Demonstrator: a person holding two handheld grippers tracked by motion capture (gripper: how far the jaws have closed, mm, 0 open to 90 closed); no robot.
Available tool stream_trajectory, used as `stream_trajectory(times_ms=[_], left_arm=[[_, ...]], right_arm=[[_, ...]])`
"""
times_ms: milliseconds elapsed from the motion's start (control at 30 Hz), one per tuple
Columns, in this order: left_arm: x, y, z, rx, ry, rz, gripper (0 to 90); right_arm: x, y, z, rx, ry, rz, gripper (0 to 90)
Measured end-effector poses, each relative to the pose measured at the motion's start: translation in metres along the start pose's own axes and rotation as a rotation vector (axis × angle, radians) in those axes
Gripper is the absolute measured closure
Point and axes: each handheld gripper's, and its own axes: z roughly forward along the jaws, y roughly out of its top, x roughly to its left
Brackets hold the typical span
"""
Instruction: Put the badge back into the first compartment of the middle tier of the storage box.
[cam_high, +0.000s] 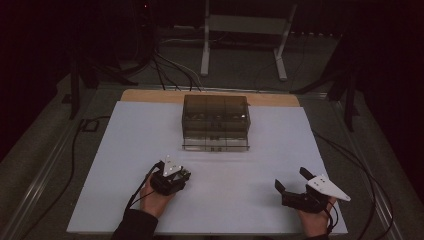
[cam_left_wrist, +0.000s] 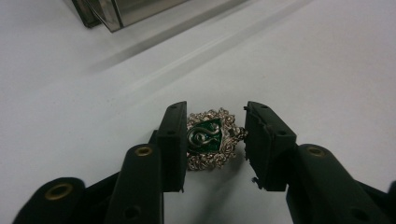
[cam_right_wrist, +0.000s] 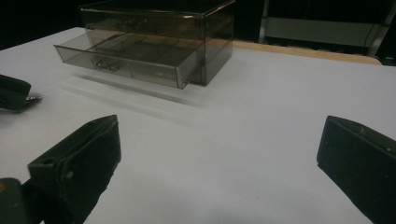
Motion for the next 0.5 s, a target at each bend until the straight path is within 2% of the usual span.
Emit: stream_trajectory(times_ms=[67,200,300,333,500], left_arm=[[0.002,0.002,-0.004,-0.017,-0.001,-0.015,72.1],[0.007,0.004,-0.012,-0.043,0.018,-0.037,78.8],[0.013,0.004,-0.017,-0.045,0.037,-0.061,85.7],[0.017,0.003,-0.017,-0.037,0.049,-0.073,85.9],[0.019,0.002,-0.015,-0.005,0.06,-0.076,85.9]], right_arm=[[0.0,0.0,0.0,-0.001,0.0,0.002,0.0],[0.0,0.0,0.0,0.0,0.0,0.0,0.0],[0.0,0.0,0.0,0.001,0.002,-0.001,0.0],[-0.001,-0.001,0.0,0.001,0.002,0.0,0.0],[-0.001,-0.001,0.0,0.001,0.0,0.006,0.0]])
